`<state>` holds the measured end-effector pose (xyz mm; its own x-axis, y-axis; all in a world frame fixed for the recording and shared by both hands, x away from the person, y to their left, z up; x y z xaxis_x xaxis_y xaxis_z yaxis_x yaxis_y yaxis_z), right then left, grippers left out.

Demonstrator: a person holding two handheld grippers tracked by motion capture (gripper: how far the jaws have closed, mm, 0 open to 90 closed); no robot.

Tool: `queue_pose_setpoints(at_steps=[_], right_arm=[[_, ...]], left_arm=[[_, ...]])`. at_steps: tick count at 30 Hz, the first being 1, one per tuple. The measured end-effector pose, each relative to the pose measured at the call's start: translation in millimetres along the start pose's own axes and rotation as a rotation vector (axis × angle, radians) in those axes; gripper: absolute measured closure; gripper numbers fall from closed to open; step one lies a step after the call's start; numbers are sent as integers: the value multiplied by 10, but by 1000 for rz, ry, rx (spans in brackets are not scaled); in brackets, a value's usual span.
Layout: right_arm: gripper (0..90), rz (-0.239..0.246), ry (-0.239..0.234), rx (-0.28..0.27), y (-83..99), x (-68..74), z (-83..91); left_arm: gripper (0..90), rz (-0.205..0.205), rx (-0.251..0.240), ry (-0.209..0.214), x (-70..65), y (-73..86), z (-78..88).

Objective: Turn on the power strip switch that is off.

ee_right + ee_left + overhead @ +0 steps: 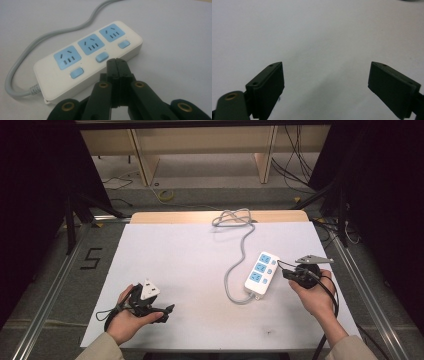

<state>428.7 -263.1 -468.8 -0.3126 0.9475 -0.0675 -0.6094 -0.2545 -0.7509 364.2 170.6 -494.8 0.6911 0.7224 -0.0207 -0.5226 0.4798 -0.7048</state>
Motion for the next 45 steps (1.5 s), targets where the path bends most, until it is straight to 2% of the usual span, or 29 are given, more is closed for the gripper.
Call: queue_pose_setpoints(at_steps=[26,45], right_arm=[[900,38,-9,32,-154,138,-270],[900,47,-13,44,-214,178,-331]], left_arm=[[131,-4,0,0,-4,-1,0],[131,-2,-2,2,-7,-2,0]])
Point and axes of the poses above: each handheld gripper's, and its own axes: z roughly backward along the jaws, y roughly out of its underside, x roughly to its left, the point moved 5 cm from there along -z, roughly forward along the jaws, and after that the axes turned 9 degrees about y, right-handed, at the moved point
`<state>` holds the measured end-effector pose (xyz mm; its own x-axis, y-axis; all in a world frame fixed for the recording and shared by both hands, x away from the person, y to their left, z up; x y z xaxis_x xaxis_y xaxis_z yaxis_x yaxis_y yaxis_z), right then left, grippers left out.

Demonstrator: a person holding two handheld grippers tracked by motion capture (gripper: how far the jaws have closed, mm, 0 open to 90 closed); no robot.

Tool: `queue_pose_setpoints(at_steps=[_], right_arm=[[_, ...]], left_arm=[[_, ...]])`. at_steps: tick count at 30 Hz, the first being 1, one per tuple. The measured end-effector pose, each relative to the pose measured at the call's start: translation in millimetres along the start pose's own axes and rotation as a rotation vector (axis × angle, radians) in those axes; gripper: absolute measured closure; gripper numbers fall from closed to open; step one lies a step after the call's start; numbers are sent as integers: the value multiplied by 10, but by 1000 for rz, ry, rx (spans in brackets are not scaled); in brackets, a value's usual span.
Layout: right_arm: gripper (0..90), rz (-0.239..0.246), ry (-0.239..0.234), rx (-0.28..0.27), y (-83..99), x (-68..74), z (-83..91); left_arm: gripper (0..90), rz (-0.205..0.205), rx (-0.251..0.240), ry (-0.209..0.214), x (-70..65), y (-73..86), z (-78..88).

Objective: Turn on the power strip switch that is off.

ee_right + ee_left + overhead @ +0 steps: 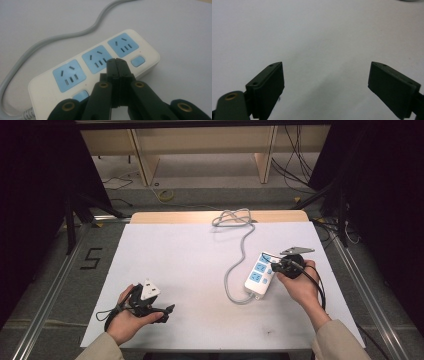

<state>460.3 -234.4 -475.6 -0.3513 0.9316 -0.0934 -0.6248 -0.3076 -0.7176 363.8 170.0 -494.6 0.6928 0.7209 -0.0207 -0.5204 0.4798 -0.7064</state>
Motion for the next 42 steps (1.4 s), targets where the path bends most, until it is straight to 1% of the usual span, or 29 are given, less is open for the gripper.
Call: queue_pose_setpoints(at_steps=[10,17,21,31,38,42], right_arm=[[900,0,-2,16,-6,7,-27],[900,9,0,25,-31,16,-45],[900,14,1,40,-34,21,-54],[900,23,4,46,-65,26,-69],[900,15,-8,54,-93,36,-73],[900,24,-10,66,-99,43,-87]], left_arm=[[131,-1,-2,-1,-1,0,-4],[131,-2,-1,1,-2,1,-3],[131,-2,-1,2,-2,1,-4],[132,-2,-1,1,-2,1,-6],[132,1,-1,2,-6,3,-7],[132,0,-1,2,-6,2,-7]])
Point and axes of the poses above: each handheld gripper's, and its own axes: z roughly backward along the jaws, y roughly out of its underside, x roughly to its left, the point moved 5 cm from there along -z, roughly forward along the jaws, and after that the axes turned 9 degrees about y, right-handed, at the moved point
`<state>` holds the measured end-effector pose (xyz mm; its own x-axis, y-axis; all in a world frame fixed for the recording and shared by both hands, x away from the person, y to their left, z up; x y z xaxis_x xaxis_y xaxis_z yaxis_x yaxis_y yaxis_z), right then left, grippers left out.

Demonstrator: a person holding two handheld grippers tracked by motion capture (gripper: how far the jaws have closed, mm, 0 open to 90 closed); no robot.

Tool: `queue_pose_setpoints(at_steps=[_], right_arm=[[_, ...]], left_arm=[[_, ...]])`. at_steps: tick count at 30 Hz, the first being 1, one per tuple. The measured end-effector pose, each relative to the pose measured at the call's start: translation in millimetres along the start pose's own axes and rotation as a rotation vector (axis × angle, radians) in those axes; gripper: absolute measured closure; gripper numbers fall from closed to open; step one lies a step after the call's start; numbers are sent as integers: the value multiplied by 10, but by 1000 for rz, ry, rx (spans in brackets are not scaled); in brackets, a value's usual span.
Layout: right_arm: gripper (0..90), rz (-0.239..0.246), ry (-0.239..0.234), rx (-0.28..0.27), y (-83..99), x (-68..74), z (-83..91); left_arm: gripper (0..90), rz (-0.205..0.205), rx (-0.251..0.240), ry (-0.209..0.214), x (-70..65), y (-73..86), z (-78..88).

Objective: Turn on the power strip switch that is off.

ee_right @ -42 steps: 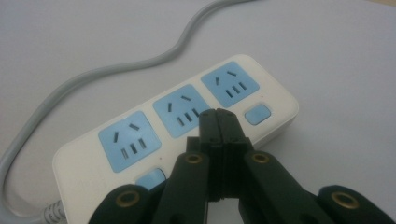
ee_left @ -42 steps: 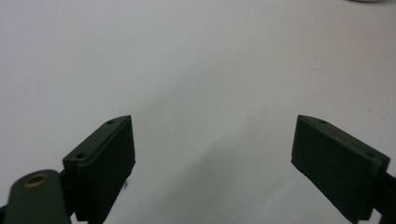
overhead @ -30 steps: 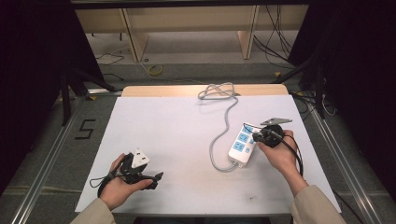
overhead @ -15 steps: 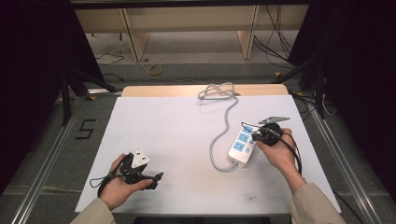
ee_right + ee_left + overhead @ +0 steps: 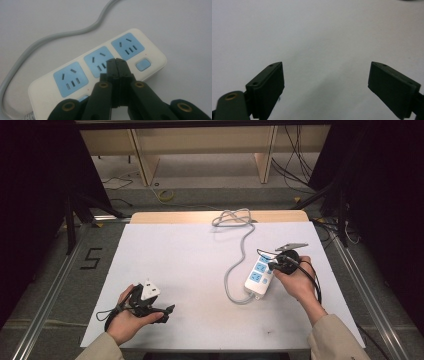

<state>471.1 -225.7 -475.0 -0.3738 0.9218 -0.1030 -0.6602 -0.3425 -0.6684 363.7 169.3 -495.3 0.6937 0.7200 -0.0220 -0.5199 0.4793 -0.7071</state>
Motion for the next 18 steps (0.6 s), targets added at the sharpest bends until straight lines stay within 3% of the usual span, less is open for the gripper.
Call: queue_pose_setpoints(at_steps=[18], right_arm=[[900,10,0,59,-68,2,-29]], left_arm=[[132,0,-1,1,-1,-1,-1]])
Point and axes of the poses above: each handheld gripper's, and its own axes: z roughly backward along the jaws, y roughly out of its underside, x roughly to its left, the point moved 5 cm from there along -z, roughly forward along the jaws, and after that the axes turned 9 degrees about y, right-handed, at the moved point
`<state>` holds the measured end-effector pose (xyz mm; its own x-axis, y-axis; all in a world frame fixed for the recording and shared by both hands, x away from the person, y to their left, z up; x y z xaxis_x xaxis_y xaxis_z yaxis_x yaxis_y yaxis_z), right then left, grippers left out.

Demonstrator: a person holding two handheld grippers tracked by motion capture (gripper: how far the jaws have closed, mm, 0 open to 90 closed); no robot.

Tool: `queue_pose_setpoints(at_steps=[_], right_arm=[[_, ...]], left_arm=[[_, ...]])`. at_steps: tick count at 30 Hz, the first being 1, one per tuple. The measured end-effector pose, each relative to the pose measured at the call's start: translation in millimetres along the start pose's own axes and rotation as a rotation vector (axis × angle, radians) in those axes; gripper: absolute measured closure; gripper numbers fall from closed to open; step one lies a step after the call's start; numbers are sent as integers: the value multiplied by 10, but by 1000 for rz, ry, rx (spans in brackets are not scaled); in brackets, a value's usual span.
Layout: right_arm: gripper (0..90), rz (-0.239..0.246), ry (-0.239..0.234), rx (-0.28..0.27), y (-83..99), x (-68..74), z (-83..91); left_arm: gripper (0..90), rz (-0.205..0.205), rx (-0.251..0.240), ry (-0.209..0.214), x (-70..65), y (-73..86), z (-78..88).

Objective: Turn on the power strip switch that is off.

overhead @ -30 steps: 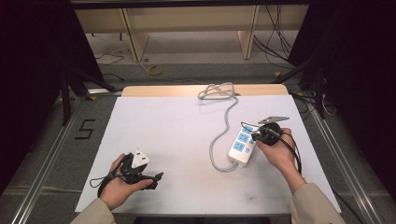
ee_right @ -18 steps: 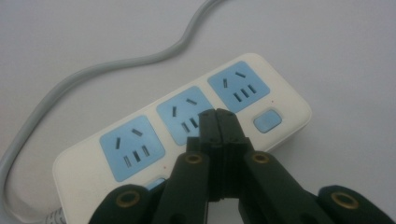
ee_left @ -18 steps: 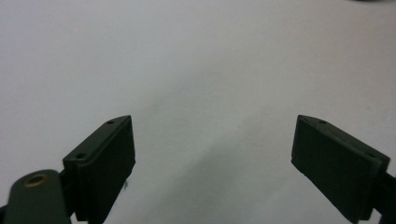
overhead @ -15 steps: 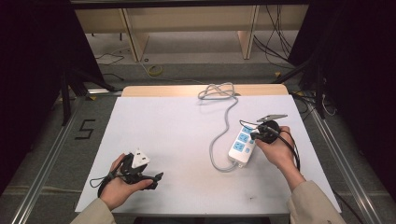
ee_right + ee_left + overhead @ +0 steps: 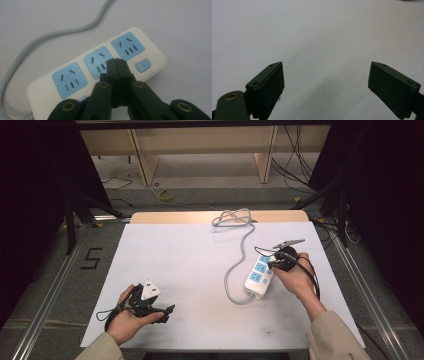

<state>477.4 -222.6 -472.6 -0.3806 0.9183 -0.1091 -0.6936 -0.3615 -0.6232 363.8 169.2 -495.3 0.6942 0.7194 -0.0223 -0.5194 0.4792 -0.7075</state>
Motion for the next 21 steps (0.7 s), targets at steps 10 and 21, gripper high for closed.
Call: queue_pose_setpoints(at_steps=[10,21], right_arm=[[900,25,2,55,10,10,-42],[900,40,0,94,-21,7,-59]], left_arm=[[132,-4,6,3,-1,1,1],[132,-1,1,2,-1,0,-2]])
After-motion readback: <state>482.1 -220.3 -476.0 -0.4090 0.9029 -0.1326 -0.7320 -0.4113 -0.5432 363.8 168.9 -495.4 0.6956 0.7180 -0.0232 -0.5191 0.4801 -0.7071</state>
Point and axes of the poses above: each handheld gripper's, and its own axes: z roughly backward along the jaws, y roughly out of its underside, x roughly to its left, the point moved 5 cm from there along -z, roughly forward along the jaws, and after that the axes turned 9 degrees about y, right-handed, at the moved point
